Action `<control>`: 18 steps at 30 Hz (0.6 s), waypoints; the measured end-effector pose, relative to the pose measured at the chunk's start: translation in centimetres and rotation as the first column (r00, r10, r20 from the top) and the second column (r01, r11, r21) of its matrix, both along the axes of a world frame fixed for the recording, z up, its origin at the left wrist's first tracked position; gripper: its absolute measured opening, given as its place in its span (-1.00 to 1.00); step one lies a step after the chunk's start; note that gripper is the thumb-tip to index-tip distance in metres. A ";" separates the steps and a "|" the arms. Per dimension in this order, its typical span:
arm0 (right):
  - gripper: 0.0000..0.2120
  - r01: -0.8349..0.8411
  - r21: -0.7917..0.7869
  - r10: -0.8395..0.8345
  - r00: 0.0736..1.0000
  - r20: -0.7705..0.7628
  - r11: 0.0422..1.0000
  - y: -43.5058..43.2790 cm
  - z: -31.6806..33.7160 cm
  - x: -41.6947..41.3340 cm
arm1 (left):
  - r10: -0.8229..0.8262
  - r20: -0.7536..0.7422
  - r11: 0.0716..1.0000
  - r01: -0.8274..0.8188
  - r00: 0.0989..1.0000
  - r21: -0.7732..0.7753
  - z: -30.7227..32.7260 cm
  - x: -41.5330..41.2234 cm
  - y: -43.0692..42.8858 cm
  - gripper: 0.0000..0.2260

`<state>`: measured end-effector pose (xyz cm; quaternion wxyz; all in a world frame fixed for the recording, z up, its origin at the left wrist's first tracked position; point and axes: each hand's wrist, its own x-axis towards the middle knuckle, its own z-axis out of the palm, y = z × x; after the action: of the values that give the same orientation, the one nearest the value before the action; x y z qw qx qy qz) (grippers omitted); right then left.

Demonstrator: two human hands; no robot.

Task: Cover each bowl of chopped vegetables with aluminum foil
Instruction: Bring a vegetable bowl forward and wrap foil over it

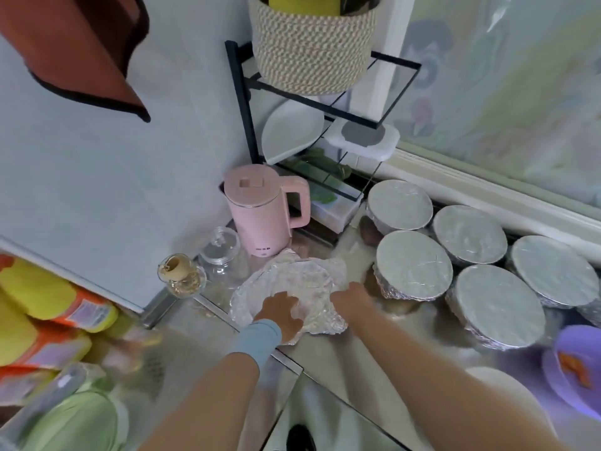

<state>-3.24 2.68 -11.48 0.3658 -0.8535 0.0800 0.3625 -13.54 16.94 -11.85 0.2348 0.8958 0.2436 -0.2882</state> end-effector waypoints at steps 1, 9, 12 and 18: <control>-0.50 0.054 0.021 -0.054 0.998 -0.019 0.998 0.3 -0.1 0.2 | 0.012 0.030 1.000 -0.012 0.999 0.005 -0.1 0.0 0.2 -0.61; -0.77 0.069 0.065 -0.072 0.996 0.046 0.996 1.4 0.8 0.5 | 0.176 0.139 0.977 -0.155 0.975 -0.150 0.2 0.3 1.8 -0.52; -0.79 0.050 0.157 -0.063 0.995 0.078 0.986 0.5 2.6 0.7 | 0.235 0.360 0.971 -0.199 0.903 -0.134 2.1 1.1 1.9 -0.55; -0.83 0.012 0.358 -0.037 0.997 0.061 0.934 -4.1 8.0 2.3 | 0.125 0.706 0.984 -0.179 0.697 0.003 7.3 5.3 0.4 -0.56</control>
<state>-0.90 -1.43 -3.45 0.5216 -0.7833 0.0113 0.3379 -8.28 17.31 -4.55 0.3007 0.9224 0.2190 0.1037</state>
